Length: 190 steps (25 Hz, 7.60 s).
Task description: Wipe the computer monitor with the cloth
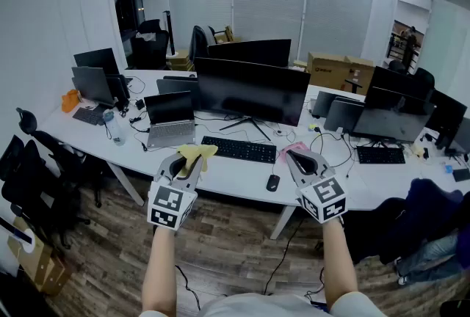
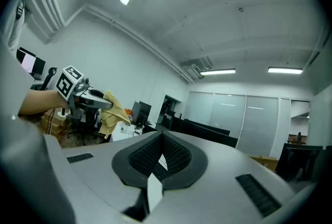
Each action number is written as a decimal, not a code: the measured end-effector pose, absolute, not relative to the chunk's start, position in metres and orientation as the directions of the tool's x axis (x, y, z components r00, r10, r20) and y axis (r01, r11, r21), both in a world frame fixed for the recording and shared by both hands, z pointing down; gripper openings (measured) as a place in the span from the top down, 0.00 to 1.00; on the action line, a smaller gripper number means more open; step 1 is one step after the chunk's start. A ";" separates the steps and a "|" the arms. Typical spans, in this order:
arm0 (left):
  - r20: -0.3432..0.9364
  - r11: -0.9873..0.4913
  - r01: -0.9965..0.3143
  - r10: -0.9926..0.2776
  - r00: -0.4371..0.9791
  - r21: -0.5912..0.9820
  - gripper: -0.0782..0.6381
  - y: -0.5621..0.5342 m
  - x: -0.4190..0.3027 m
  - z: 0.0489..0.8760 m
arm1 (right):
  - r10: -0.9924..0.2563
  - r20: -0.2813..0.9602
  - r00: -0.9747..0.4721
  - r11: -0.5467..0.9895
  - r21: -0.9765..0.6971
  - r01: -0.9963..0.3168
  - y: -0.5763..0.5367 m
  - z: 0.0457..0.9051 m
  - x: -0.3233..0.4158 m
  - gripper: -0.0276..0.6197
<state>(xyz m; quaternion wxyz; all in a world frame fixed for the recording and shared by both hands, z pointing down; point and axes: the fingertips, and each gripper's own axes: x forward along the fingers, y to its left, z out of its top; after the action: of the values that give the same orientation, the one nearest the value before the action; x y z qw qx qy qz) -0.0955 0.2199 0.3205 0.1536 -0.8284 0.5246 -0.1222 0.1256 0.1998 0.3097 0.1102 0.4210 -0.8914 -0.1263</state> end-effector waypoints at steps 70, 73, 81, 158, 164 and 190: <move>0.125 -0.705 -0.351 -0.527 0.840 -0.616 0.79 -0.335 0.329 0.281 | -0.990 0.074 -0.118 0.133 0.244 -0.961 -0.209 0.319 0.377 0.92; 0.177 -0.694 -0.324 -0.546 0.819 -0.643 0.79 -0.347 0.345 0.295 | -0.992 0.076 -0.105 0.121 0.251 -0.961 -0.214 0.320 0.378 0.92; 0.215 -0.683 -0.304 -0.564 0.797 -0.664 0.80 -0.358 0.354 0.307 | -0.990 0.090 -0.108 0.127 0.250 -0.960 -0.222 0.332 0.372 0.92; 0.184 -0.520 -0.558 -0.816 0.547 -0.646 0.80 -0.463 -0.123 0.311 | -0.929 0.114 -0.352 0.370 0.254 -0.894 -0.316 0.323 -0.017 0.92; 0.170 -0.488 -0.597 -0.844 0.508 -0.637 0.80 -0.470 -0.170 0.312 | -0.917 0.116 -0.382 0.400 0.259 -0.879 -0.320 0.324 -0.052 0.92; 0.124 -0.340 -0.693 -0.931 0.343 -0.636 0.80 -0.480 -0.299 0.313 | -0.863 0.127 -0.490 0.505 0.264 -0.822 -0.341 0.332 -0.132 0.92</move>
<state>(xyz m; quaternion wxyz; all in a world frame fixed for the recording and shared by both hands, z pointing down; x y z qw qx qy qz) -0.2987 -0.4801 0.3132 0.2456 -0.7819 0.5192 -0.2424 -0.1321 -0.3414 0.3316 0.1220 0.4903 -0.8589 -0.0841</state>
